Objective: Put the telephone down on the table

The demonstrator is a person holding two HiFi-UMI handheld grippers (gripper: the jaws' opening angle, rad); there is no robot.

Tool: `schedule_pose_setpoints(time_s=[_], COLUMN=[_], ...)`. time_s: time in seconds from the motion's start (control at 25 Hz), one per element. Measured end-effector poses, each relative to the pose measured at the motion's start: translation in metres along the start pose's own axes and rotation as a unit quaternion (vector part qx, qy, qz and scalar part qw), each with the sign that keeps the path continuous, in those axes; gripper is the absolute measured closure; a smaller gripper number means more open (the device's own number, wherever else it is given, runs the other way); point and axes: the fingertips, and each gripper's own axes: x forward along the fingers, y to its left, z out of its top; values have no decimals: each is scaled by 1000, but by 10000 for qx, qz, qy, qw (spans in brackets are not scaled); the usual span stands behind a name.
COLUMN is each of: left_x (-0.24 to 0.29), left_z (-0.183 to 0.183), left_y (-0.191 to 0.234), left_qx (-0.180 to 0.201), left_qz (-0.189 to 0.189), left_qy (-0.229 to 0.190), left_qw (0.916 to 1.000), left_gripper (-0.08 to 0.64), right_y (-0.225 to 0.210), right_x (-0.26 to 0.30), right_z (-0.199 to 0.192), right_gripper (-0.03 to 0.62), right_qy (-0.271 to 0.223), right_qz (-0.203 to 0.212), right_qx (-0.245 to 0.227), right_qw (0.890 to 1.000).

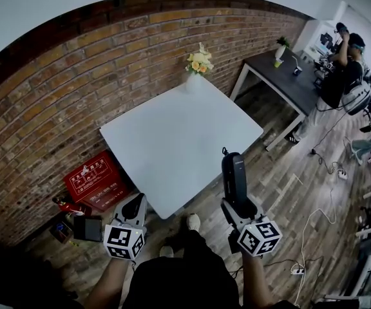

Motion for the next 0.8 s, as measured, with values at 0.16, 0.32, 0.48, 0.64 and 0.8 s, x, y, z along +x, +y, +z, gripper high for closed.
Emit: schedule_pose_setpoints(time_s=[0.16, 0.32, 0.48, 0.64, 0.8], left_x=[14, 35, 63, 96, 131], left_z=[0, 4, 16, 30, 42], left_y=[4, 13, 21, 25, 28], left_qx=[-12, -34, -27, 62, 133], left_qz=[118, 319, 510, 652, 761], left_qy=[64, 100, 26, -2, 53], left_qw=[9999, 9994, 9987, 9979, 9970], left_gripper=[546, 546, 546, 546, 546], right_y=[-9, -21, -34, -49, -69], right_x=[23, 57, 96, 135, 177], right_z=[6, 13, 24, 41, 58], right_gripper=[313, 313, 313, 313, 313], right_qy=[71, 194, 289, 372, 419], right_qz=[141, 383, 637, 875, 1010], right_qx=[-7, -32, -110, -259, -322], right_qw=[9999, 9991, 9975, 9951, 9935])
